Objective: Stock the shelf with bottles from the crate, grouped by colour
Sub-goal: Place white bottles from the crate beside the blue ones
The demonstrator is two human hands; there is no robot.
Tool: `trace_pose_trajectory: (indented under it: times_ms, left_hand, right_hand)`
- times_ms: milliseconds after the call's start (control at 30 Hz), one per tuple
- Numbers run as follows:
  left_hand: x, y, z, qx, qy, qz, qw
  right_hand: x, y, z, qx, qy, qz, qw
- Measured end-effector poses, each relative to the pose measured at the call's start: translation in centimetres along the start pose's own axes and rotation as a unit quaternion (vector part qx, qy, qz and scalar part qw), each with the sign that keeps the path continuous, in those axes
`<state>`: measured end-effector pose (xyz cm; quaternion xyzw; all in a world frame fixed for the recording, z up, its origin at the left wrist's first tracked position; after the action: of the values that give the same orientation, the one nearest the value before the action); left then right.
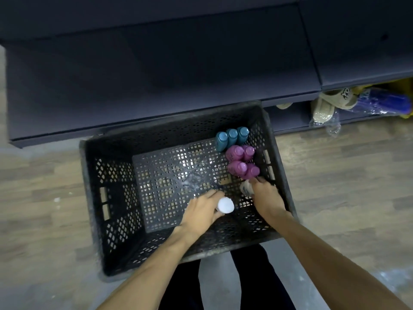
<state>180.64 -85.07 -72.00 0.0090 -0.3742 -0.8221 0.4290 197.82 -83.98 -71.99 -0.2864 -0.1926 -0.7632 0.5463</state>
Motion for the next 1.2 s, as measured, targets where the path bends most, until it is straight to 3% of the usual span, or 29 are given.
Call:
trace_pose_trajectory:
  times_ms: [367, 567, 967, 1200]
  left_hand:
    - [6.1, 5.8, 17.6, -0.004, 0.160, 0.028, 0.987]
    - [8.8, 7.5, 27.5, 0.136, 0.281, 0.096, 0.945]
    - [13.0, 17.7, 47.3, 0.056, 0.350, -0.071, 0.933]
    - [16.9, 25.8, 56.9, 0.040, 0.394, -0.167, 0.903]
  right_hand:
    - [11.0, -4.5, 16.0, -0.037, 0.049, 0.096, 0.994]
    - [16.7, -8.1, 26.5, -0.056, 0.104, 0.192, 0.974]
    - [28.2, -13.4, 45.3, 0.032, 0.208, 0.315, 0.926]
    - [37.2, -13.1, 57.2, -0.028, 0.266, 0.351, 0.897]
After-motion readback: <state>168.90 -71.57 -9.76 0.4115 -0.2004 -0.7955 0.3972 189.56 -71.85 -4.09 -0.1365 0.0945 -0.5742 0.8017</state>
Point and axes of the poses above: each hand's wrist, its own x-axis away from the middle knuckle, its own z-axis out of the back of the hand, y = z × x, the point moved 7 cm from there along -x, towards the middle knuckle, and after that the axes turned 11 degrees about -z, right-handed, at the moved point
